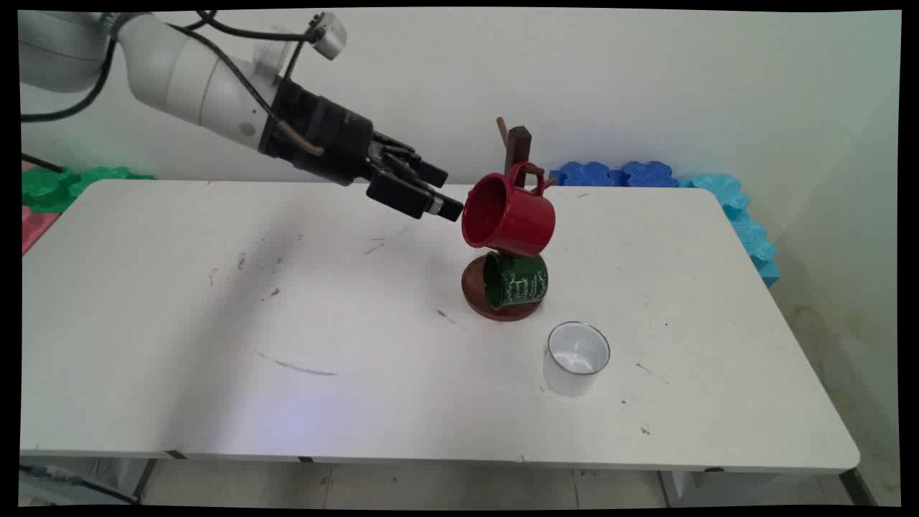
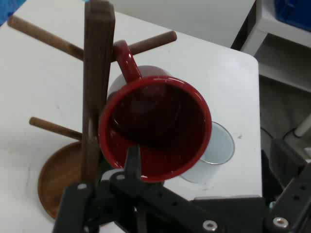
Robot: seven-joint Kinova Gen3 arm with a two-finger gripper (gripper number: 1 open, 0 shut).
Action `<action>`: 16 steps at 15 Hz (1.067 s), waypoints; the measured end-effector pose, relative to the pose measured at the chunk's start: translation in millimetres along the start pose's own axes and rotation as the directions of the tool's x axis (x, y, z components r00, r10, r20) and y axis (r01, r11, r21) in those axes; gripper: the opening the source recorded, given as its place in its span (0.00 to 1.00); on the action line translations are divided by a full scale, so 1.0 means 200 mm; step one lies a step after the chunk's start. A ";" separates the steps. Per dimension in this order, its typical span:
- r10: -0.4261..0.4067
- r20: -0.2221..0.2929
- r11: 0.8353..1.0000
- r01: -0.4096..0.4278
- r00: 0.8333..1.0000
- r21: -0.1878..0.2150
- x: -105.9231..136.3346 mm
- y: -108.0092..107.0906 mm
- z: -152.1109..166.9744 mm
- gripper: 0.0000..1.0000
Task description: Pick up the red mug from the rack
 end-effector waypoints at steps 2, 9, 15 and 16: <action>-0.031 0.001 1.000 0.031 1.000 0.002 -0.01 0.02 -0.02 1.00; -0.123 0.012 0.992 0.123 0.992 0.007 -0.01 0.09 0.01 1.00; -0.190 0.010 0.982 0.190 0.982 0.014 0.03 0.10 0.09 1.00; -0.205 0.008 0.979 0.205 0.979 0.015 0.04 0.10 0.11 1.00</action>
